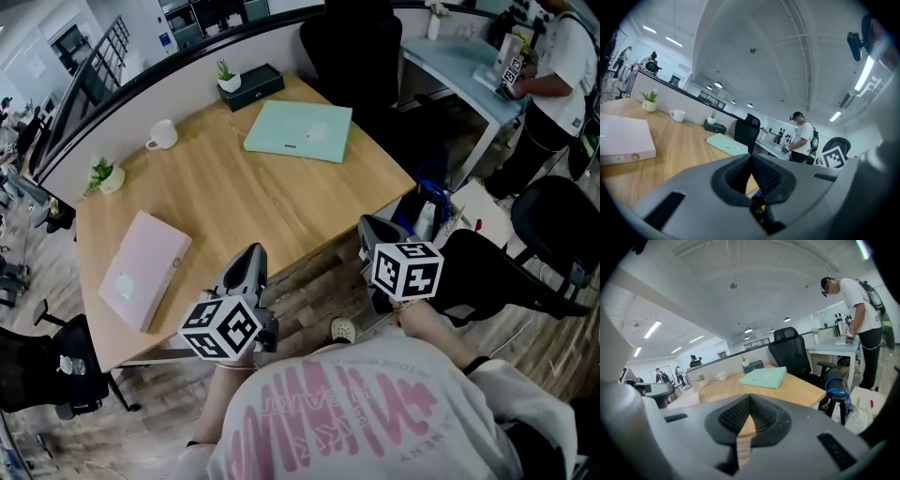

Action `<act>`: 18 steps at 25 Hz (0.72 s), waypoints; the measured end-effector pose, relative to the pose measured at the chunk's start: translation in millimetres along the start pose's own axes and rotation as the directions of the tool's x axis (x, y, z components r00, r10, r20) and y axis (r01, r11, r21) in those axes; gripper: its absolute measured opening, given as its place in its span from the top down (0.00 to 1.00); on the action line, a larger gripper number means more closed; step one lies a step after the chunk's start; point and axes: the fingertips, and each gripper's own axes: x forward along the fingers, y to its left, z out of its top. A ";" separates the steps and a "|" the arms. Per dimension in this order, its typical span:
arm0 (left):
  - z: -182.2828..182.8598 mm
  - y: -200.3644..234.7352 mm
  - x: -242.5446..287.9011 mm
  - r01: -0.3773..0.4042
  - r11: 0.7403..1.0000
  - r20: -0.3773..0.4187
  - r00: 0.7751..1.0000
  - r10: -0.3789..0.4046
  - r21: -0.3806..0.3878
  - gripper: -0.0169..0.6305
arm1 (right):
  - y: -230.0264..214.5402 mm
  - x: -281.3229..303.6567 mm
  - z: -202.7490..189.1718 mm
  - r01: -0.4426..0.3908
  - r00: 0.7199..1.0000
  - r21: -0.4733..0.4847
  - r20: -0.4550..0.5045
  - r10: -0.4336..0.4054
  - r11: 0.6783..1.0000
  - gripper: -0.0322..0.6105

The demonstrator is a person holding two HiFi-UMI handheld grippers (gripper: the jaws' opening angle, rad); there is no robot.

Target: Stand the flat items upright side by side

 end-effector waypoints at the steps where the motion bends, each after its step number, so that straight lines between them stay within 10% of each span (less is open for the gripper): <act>1: 6.2 0.5 11.2 -0.004 1.000 0.011 1.000 0.004 0.002 0.97 | -5.5 9.3 9.4 -0.008 1.000 -0.005 0.003 0.008 1.000 0.95; 8: 28.6 7.1 77.3 -0.029 1.000 0.082 0.996 0.029 -0.008 0.97 | -32.5 66.0 52.1 -0.067 0.998 -0.071 0.011 0.068 0.995 0.95; 18: 9.0 39.0 122.1 -0.070 0.997 -0.027 0.997 0.069 -0.036 0.97 | -54.4 120.7 21.5 -0.069 0.992 0.024 -0.102 0.071 0.997 0.95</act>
